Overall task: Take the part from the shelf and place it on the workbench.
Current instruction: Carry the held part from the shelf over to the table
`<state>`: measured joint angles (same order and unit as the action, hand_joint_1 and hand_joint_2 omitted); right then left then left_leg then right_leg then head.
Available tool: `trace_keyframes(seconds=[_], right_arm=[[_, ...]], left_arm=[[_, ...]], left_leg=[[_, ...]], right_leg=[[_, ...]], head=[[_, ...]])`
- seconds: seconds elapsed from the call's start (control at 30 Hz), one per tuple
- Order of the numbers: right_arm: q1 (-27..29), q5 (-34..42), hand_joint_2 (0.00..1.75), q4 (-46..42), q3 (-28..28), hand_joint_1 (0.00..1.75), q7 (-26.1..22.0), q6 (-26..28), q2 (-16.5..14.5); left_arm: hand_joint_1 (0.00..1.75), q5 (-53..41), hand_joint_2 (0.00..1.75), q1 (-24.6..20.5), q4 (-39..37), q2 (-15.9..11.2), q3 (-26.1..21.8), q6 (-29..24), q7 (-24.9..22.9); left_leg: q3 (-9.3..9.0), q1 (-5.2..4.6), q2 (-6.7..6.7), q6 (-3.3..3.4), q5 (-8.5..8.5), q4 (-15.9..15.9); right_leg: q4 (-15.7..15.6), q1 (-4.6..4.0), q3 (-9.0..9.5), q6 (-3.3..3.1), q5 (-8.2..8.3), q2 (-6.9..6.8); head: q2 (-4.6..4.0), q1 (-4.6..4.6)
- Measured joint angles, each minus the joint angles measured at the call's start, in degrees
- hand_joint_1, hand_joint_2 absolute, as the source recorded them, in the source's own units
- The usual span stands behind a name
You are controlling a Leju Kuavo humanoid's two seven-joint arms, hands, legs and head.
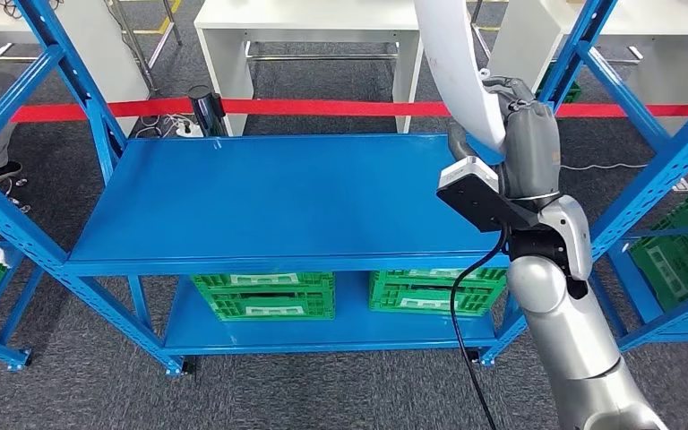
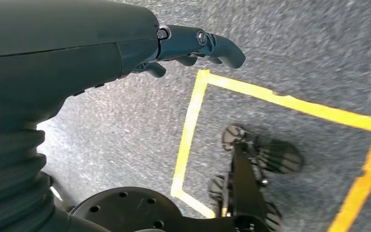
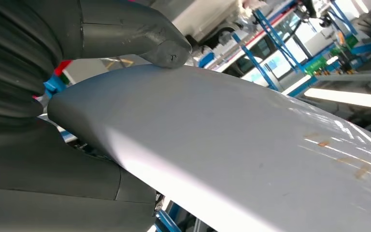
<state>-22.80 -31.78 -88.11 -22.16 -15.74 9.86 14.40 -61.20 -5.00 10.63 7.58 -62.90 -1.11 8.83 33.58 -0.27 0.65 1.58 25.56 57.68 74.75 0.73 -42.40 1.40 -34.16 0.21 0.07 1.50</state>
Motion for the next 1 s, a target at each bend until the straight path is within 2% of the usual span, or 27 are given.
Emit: trace_keyframes(seconds=[0.03, 0.07, 0.1, 0.13, 0.17, 0.2, 0.23, 0.3, 0.33, 0.37, 0.4, 0.47, 0.5, 0.53, 0.57, 0.6, 0.63, 0.67, 0.7, 0.73, 0.8, 0.83, 0.87, 0.9, 0.97, 1.0], right_arm=[[0.31, -0.04, 1.75, -0.03, 0.07, 1.75, 0.03, 0.13, 0.11], [0.68, -0.07, 1.75, -0.16, 0.23, 1.75, 0.05, 0.36, 0.3], [1.12, -0.08, 1.75, -0.45, 0.54, 1.75, 0.0, 0.72, 0.61], [1.59, -0.02, 1.75, -0.87, 0.98, 1.75, -0.13, 1.09, 1.03], [2.18, 0.14, 1.75, -1.39, 1.54, 1.75, -0.35, 1.48, 1.54], [2.78, 0.47, 1.75, -1.93, 2.24, 1.75, -0.64, 1.8, 2.13], [3.34, 0.88, 1.75, -2.38, 3.0, 1.75, -0.96, 2.0, 2.68], [4.22, 1.57, 1.75, -3.02, 4.46, 1.75, -1.44, 2.15, 3.49], [4.38, 1.66, 1.75, -3.19, 4.96, 1.75, -1.49, 2.1, 3.65], [4.41, 1.55, 1.75, -3.27, 5.25, 1.75, -1.4, 2.04, 3.68], [4.28, 1.38, 1.75, -3.3, 5.4, 1.75, -1.28, 1.95, 3.63], [3.81, 1.09, 1.75, -3.12, 5.44, 1.75, -1.05, 1.81, 3.46], [3.5, 1.06, 1.75, -2.87, 5.44, 1.75, -1.02, 1.79, 3.33], [3.23, 1.06, 1.75, -2.57, 5.45, 1.75, -0.99, 1.79, 3.17], [3.03, 1.07, 1.75, -2.27, 5.47, 1.75, -0.95, 1.78, 2.95], [2.9, 1.04, 1.75, -2.04, 5.5, 1.75, -0.82, 1.77, 2.65], [2.82, 0.9, 1.75, -1.94, 5.56, 1.75, -0.55, 1.72, 2.27], [2.76, 0.69, 1.75, -1.91, 5.68, 1.75, -0.24, 1.65, 1.89], [2.72, 0.41, 1.75, -1.93, 5.81, 1.75, 0.08, 1.55, 1.51], [2.7, 0.15, 1.75, -1.95, 5.96, 1.75, 0.33, 1.43, 1.19], [2.76, -0.1, 1.75, -1.96, 6.22, 1.75, 0.61, 1.16, 0.71], [2.81, -0.27, 1.75, -1.96, 6.36, 1.75, 0.86, 1.0, 0.57], [2.88, -0.59, 1.75, -1.97, 6.54, 1.75, 1.2, 0.79, 0.47], [2.95, -1.07, 1.75, -1.98, 6.73, 1.75, 1.57, 0.51, 0.42], [3.33, -2.28, 1.75, -2.01, 7.24, 1.75, 2.15, -0.25, 0.36], [3.65, -2.74, 1.75, -2.02, 7.52, 1.75, 2.29, -0.62, 0.34]], left_arm=[[0.0, -0.01, 1.75, 0.0, -0.01, 0.05, 0.0, 0.0, -0.01], [0.0, -0.04, 1.75, -0.01, -0.01, 0.11, 0.0, 0.0, -0.07], [0.0, -0.09, 1.75, -0.04, -0.01, 0.16, 0.0, 0.0, -0.21], [0.0, -0.16, 1.75, -0.06, 0.0, 0.19, 0.0, 0.0, -0.45], [0.0, -0.31, 1.75, -0.06, 0.0, 0.23, 0.0, 0.0, -0.74], [0.0, -0.45, 1.75, -0.05, 0.0, 0.26, 0.0, 0.0, -0.98], [0.0, -0.58, 1.75, -0.03, 0.0, 0.31, 0.0, 0.0, -1.15], [0.0, -0.66, 1.75, 0.04, -0.01, 0.37, 0.0, 0.0, -1.29], [0.0, -0.58, 1.75, 0.09, -0.01, 0.39, 0.0, 0.0, -1.38], [0.0, -0.43, 1.75, 0.14, -0.02, 0.4, 0.0, 0.0, -1.51], [0.0, -0.28, 1.75, 0.17, -0.03, 0.41, -0.01, 0.0, -1.63], [0.0, -0.05, 1.75, 0.14, -0.07, 0.46, -0.02, 0.0, -1.95], [0.0, -0.03, 1.75, 0.11, -0.08, 0.46, -0.02, 0.0, -2.13], [0.0, -0.04, 1.75, 0.1, -0.09, 0.46, -0.02, 0.0, -2.41], [0.0, -0.07, 1.75, 0.09, -0.09, 0.46, -0.02, 0.0, -2.74], [0.0, -0.1, 1.75, 0.09, -0.09, 0.46, -0.02, 0.0, -3.04], [0.0, -0.18, 1.75, 0.06, -0.09, 0.48, -0.02, 0.0, -3.37], [0.0, -0.31, 1.75, 0.03, -0.09, 0.52, -0.02, 0.0, -3.64], [0.0, -0.48, 1.75, 0.02, -0.1, 0.61, -0.02, 0.0, -3.85], [0.0, -0.63, 1.75, 0.02, -0.11, 0.72, -0.02, 0.0, -4.01], [0.0, -0.94, 1.75, 0.13, -0.16, 0.95, -0.01, 0.0, -4.2], [0.0, -1.13, 1.75, 0.17, -0.2, 1.05, -0.01, 0.0, -4.33], [0.0, -1.48, 1.75, 0.2, -0.24, 1.13, 0.0, 0.0, -4.6], [0.0, -2.01, 1.75, 0.23, -0.26, 1.18, 0.01, 0.0, -4.99], [0.0, -3.58, 1.75, 0.26, -0.27, 1.16, 0.21, 0.0, -6.16], [0.0, -4.33, 1.75, 0.31, -0.27, 1.15, 0.42, 0.0, -6.67]], left_leg=[[0.95, 0.03, 0.06, -0.08, -0.58, 0.18], [1.88, 0.09, 0.1, -0.19, -1.11, 0.42], [2.77, 0.15, 0.11, -0.34, -1.6, 0.74], [3.58, 0.16, 0.08, -0.58, -2.04, 1.12], [4.14, 0.16, 0.0, -0.89, -2.46, 1.41], [4.47, 0.13, -0.1, -1.23, -2.82, 1.65], [4.6, 0.13, -0.17, -1.6, -3.2, 1.7], [4.72, 0.19, -0.24, -2.32, -3.81, 1.59], [5.08, 0.24, -0.3, -2.69, -3.21, 1.94], [5.62, 0.29, -0.38, -3.04, -1.49, 3.15], [6.33, 0.4, -0.46, -3.35, 1.2, 5.46], [7.65, 0.52, -0.54, -3.89, 7.0, 12.2], [7.87, 0.56, -0.54, -4.07, 8.3, 15.22], [7.43, 0.59, -0.54, -4.14, 8.17, 16.89], [6.12, 0.61, -0.54, -4.14, 7.02, 16.75], [3.87, 0.62, -0.55, -4.05, 5.56, 14.67], [0.77, 0.63, -0.6, -3.88, 4.89, 10.92], [-2.41, 0.53, -0.7, -3.59, 5.05, 6.68], [-4.64, 0.42, -0.82, -3.22, 5.55, 3.34], [-5.96, 0.26, -0.94, -2.81, 6.19, 1.18], [-5.73, 0.09, -0.92, -1.78, 5.76, 0.39], [-5.34, 0.11, -0.76, -1.22, 5.23, 0.3], [-4.77, 0.17, -0.58, -0.67, 4.56, 0.18], [-4.16, 0.26, -0.39, -0.27, 3.83, 0.08], [-2.59, 0.18, -0.21, 0.13, 2.39, 0.18], [-1.7, 0.12, -0.18, 0.16, 1.67, 0.3]], right_leg=[[0.78, 0.03, 0.72, 0.1, 0.46, -0.01], [-0.63, 0.07, 2.56, 0.14, 1.8, -0.03], [-3.85, 0.11, 5.39, 0.14, 3.22, -0.07], [-8.22, 0.07, 8.59, 0.03, 3.51, -0.15], [-11.75, -0.08, 11.05, -0.29, 3.54, -0.17], [-14.3, -0.21, 12.52, -0.71, 3.07, -0.18], [-15.48, -0.38, 12.95, -1.17, 2.57, -0.15], [-15.71, -0.39, 12.29, -2.12, 3.34, -0.14], [-15.84, -0.31, 11.86, -2.55, 3.99, -0.14], [-16.04, -0.19, 11.31, -2.96, 4.75, -0.14], [-16.18, -0.07, 10.58, -3.25, 5.57, -0.12], [-16.17, -0.05, 8.96, -3.41, 7.05, -0.02], [-16.13, -0.05, 8.11, -3.35, 7.76, -0.01], [-16.08, -0.06, 7.26, -3.24, 8.46, -0.04], [-16.01, -0.05, 6.4, -3.11, 9.14, -0.08], [-15.93, -0.05, 5.53, -2.93, 9.8, -0.12], [-15.81, -0.05, 4.8, -2.71, 10.41, -0.15], [-15.69, -0.09, 4.28, -2.44, 10.95, -0.21], [-15.66, -0.13, 4.06, -2.11, 11.45, -0.27], [-15.73, -0.16, 4.02, -1.74, 11.92, -0.33], [-16.15, -0.08, 4.05, -0.93, 12.89, -0.39], [-15.96, 0.02, 3.8, -0.6, 12.57, -0.35], [-14.99, 0.11, 3.32, -0.32, 11.15, -0.31], [-12.97, 0.17, 2.6, -0.12, 8.68, -0.27], [-5.97, 0.18, 0.89, 0.17, 2.62, -0.25], [-2.46, 0.19, 0.36, 0.26, 0.99, -0.25]], head=[[0.0, -0.01], [0.0, 0.0], [0.0, 0.0], [0.0, -0.01], [0.0, 0.04], [0.0, 0.03], [0.0, 0.03], [0.0, -0.01], [0.0, 0.01], [0.0, 0.04], [0.0, 0.09], [0.0, 0.18], [0.0, 0.19], [0.0, 0.2], [0.0, 0.2], [0.0, 0.19], [0.0, 0.18], [0.0, 0.17], [0.0, 0.15], [-0.01, 0.15], [-0.01, 0.14], [-0.01, 0.15], [0.0, 0.12], [0.0, 0.1], [0.0, 0.07], [0.0, 0.06]])
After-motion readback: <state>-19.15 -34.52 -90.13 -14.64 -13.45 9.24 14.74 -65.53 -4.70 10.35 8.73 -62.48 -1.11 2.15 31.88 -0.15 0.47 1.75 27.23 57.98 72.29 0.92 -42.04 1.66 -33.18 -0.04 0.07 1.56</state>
